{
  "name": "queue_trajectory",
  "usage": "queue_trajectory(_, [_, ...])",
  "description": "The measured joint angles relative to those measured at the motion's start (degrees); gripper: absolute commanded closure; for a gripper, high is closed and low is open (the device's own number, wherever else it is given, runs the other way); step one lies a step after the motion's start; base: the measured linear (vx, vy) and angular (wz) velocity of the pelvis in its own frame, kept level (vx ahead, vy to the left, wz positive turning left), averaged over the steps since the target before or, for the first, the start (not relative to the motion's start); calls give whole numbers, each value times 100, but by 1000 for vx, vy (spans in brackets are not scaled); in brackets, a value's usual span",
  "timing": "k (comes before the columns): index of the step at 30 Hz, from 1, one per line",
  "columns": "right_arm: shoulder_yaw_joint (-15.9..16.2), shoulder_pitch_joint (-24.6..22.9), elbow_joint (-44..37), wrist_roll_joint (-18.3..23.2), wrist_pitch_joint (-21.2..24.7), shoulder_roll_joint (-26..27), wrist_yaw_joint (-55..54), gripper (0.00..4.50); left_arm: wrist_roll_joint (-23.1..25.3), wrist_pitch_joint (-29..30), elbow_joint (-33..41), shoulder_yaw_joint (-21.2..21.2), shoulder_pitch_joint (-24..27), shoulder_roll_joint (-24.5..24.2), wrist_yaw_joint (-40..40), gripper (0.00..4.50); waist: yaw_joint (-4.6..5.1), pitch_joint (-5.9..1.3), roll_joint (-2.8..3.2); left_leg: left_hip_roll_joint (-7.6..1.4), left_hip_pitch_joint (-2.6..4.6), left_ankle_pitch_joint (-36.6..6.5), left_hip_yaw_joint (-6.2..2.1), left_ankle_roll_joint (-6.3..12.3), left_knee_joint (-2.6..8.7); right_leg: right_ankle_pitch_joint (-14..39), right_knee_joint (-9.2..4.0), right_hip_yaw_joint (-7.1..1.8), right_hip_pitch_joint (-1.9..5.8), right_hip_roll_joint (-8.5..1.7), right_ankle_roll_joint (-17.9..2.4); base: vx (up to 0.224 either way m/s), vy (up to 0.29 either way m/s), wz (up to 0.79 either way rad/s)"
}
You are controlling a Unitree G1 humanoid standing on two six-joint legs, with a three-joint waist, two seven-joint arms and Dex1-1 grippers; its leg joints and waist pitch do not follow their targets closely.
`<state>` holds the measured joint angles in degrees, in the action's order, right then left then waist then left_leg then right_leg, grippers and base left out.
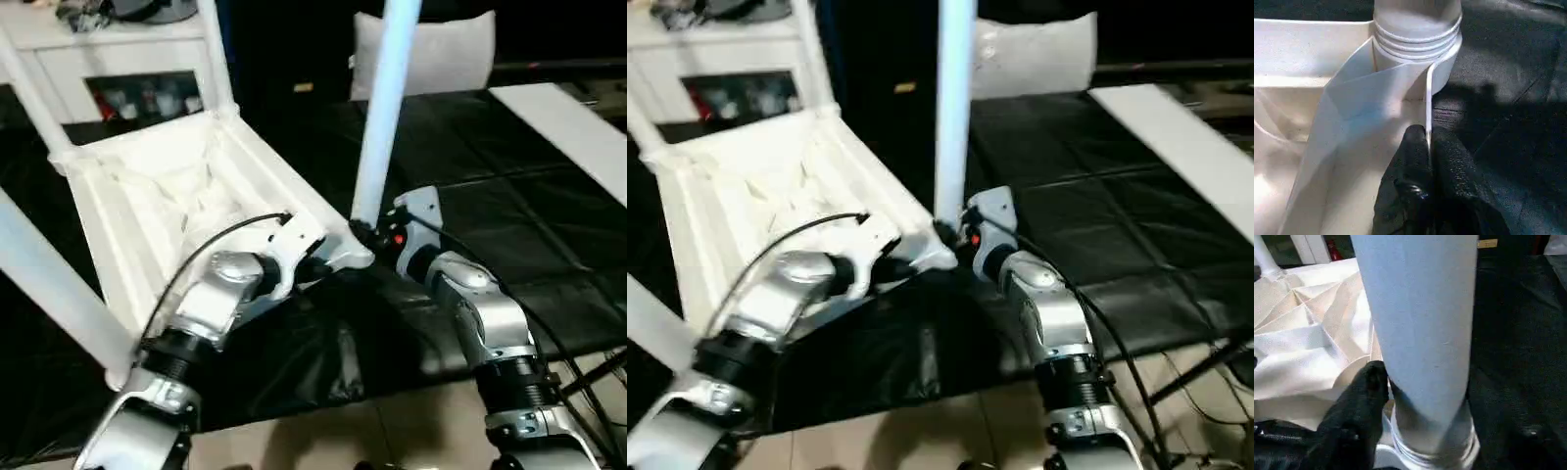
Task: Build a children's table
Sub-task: Rotate leg to tighten
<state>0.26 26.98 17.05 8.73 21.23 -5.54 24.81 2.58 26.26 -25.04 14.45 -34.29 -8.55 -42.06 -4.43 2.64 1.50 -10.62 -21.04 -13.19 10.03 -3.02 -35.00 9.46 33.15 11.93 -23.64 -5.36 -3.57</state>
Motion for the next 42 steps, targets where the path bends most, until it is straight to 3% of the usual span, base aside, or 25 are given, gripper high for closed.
queue_trajectory(4, [-4, -67, -58, 23, -33, -10, 70, 129, 0, -7, 5, 5, -3, 1, -4, 450, -69, 0, 0, -5, 1, -3, 1, 0, -5, 12, 27, -2, -14, 2, -16, 0, 0, 0])
queue_trajectory(11, [96, -308, -344, 232, -5, -558, 889, 71, -93, -358, 28, 193, 71, -306, -708, 450, -210, 2, 2, -9, 7, 10, 1, -20, -9, 12, 34, -1, -14, 2, -10, 0, 0, 0])
queue_trajectory(15, [280, -456, -475, 412, -172, -1322, 2096, 34, -246, -771, 67, 328, 210, -798, -1485, 450, -365, 2, 3, -12, 16, 15, 1, -25, -18, 5, 37, 0, -2, 4, -4, 0, 0, 0])
queue_trajectory(19, [440, -484, -475, 466, -408, -1780, 3014, 6, -284, -1053, 68, 446, 225, -1198, -2170, 450, -448, 2, 3, -13, 59, 17, 0, -29, -25, 2, 37, -1, 27, 4, -2, 0, 0, 0])
queue_trajectory(24, [722, -466, -440, 512, -581, -2195, 3995, 6, -299, -1447, 68, 668, 226, -1509, -2936, 450, -584, 2, 2, -12, 88, 13, 0, -26, -31, 2, 32, -1, 50, 2, -1, 0, 0, 0])
queue_trajectory(28, [945, -443, -436, 611, -638, -2340, 4698, 6, -298, -1723, 72, 820, 218, -1731, -3441, 450, -627, 0, -3, -12, 98, 13, 0, -27, -31, 3, 32, -1, 61, 2, -1, 0, 0, 0])
queue_trajectory(32, [1092, -410, -324, 730, -694, -2389, 5211, 35, -302, -1920, 134, 1002, 216, -1801, -3853, 450, -700, -2, -8, -12, 101, 14, 0, -27, -32, 3, 32, -2, 67, 2, -1, 0, 0, 0])
queue_trajectory(42, [1221, -410, -274, 967, -506, -2391, 5830, 115, -294, -2133, 153, 1160, 165, -1858, -4200, 450, -694, -3, -8, -15, 98, 14, 0, -28, -32, 3, 32, -1, 71, 6, 0, 0, 0, 0])
